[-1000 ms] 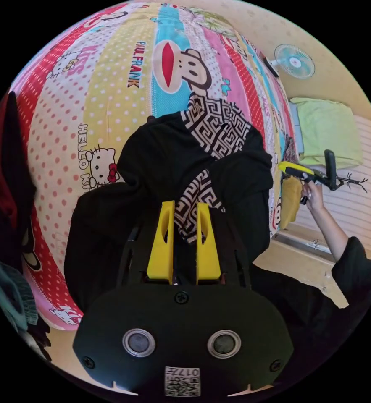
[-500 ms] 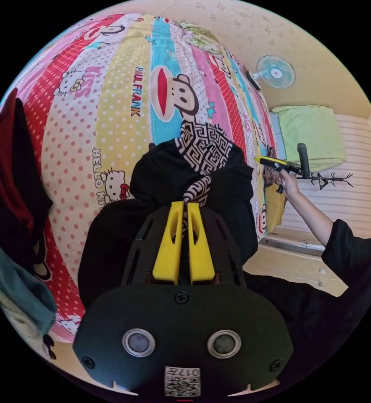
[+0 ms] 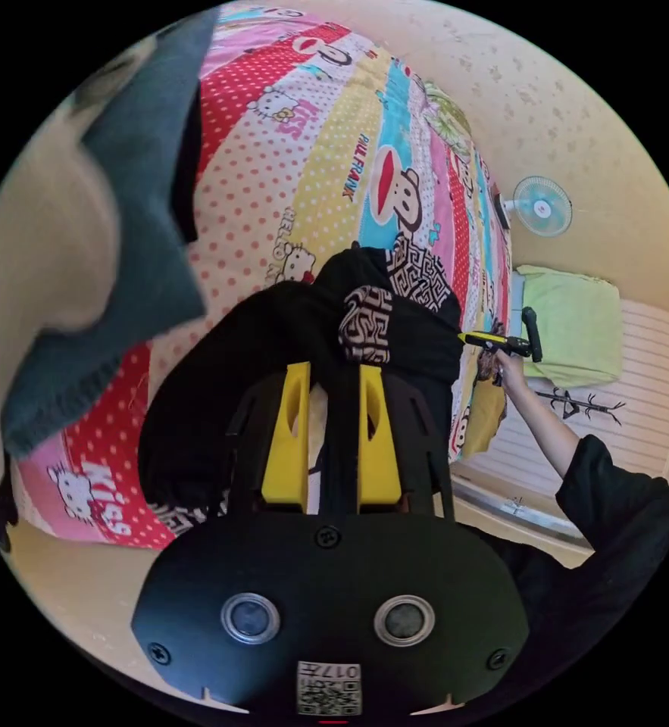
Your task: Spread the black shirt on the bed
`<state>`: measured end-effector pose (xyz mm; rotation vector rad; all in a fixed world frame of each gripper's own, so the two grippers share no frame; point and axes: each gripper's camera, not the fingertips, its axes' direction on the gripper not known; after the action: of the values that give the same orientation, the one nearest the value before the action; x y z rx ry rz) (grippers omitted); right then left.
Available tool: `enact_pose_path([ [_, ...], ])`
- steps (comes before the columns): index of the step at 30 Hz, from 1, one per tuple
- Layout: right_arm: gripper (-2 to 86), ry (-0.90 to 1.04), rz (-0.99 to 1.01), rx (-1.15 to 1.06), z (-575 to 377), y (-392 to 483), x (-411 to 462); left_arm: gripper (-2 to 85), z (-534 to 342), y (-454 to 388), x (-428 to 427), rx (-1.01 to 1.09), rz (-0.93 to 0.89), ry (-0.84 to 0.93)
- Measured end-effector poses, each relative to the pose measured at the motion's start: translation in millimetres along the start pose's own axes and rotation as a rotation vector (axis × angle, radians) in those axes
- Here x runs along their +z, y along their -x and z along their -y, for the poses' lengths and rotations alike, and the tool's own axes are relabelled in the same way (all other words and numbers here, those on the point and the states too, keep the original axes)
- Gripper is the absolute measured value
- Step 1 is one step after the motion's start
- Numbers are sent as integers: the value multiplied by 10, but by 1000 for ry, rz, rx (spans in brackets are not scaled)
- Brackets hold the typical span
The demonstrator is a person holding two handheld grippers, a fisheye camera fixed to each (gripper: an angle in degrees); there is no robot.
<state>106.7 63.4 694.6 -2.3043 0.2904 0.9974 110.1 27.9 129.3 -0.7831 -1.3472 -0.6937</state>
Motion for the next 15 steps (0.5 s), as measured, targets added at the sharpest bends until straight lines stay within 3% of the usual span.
enact_pose_path([
  [4, 17, -78, 90, 120, 19, -224, -208, 104, -881, 499, -171, -321, -58, -109],
  [7, 20, -105, 135, 133, -46, -208, -266, 136, -1354, 762, -239, -542, 69, -204],
  [15, 24, -149, 304, 31, -409, 399, -257, 100, -1059, 1147, 192, -571, 79, -66],
])
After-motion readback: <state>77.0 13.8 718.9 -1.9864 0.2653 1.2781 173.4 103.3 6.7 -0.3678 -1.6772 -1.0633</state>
